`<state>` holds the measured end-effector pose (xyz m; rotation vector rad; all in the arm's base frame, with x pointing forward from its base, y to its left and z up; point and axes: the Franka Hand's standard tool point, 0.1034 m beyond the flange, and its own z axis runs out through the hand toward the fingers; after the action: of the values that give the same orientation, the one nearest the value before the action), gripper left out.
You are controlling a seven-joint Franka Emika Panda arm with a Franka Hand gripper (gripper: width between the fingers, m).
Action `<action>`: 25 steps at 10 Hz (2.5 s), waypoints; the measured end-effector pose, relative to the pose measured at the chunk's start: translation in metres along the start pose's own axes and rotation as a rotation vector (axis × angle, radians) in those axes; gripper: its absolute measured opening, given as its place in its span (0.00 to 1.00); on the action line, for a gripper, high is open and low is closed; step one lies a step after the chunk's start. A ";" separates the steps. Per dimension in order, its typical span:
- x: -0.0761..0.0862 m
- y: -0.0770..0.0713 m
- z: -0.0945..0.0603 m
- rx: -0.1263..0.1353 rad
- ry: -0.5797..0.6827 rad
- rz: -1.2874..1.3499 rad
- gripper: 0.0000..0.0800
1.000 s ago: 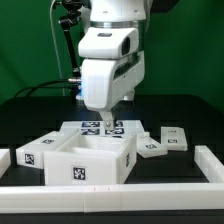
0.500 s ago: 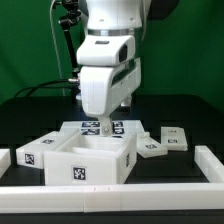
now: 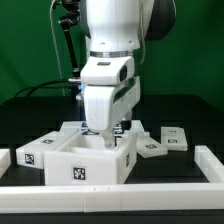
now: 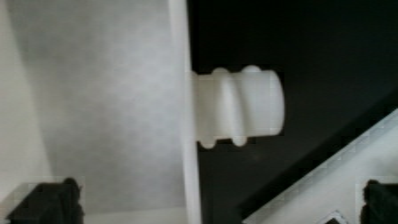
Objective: Assemble cabinet
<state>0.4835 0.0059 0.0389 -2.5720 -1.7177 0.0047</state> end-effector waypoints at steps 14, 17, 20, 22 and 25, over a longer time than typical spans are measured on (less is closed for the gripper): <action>0.006 0.011 0.008 0.000 0.006 0.021 0.04; 0.006 0.011 0.008 0.000 0.006 0.021 0.04; 0.013 0.010 0.006 -0.005 -0.004 -0.070 0.04; 0.021 0.008 0.005 -0.002 -0.010 -0.145 0.04; 0.020 0.007 0.006 -0.001 -0.012 -0.157 0.04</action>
Offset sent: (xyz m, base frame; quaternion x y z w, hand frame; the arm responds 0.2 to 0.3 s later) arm 0.0135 -0.0006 -0.0064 0.0057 0.0025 0.0057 1.0000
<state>0.4973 0.0221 0.0327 -2.4353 -1.9188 0.0140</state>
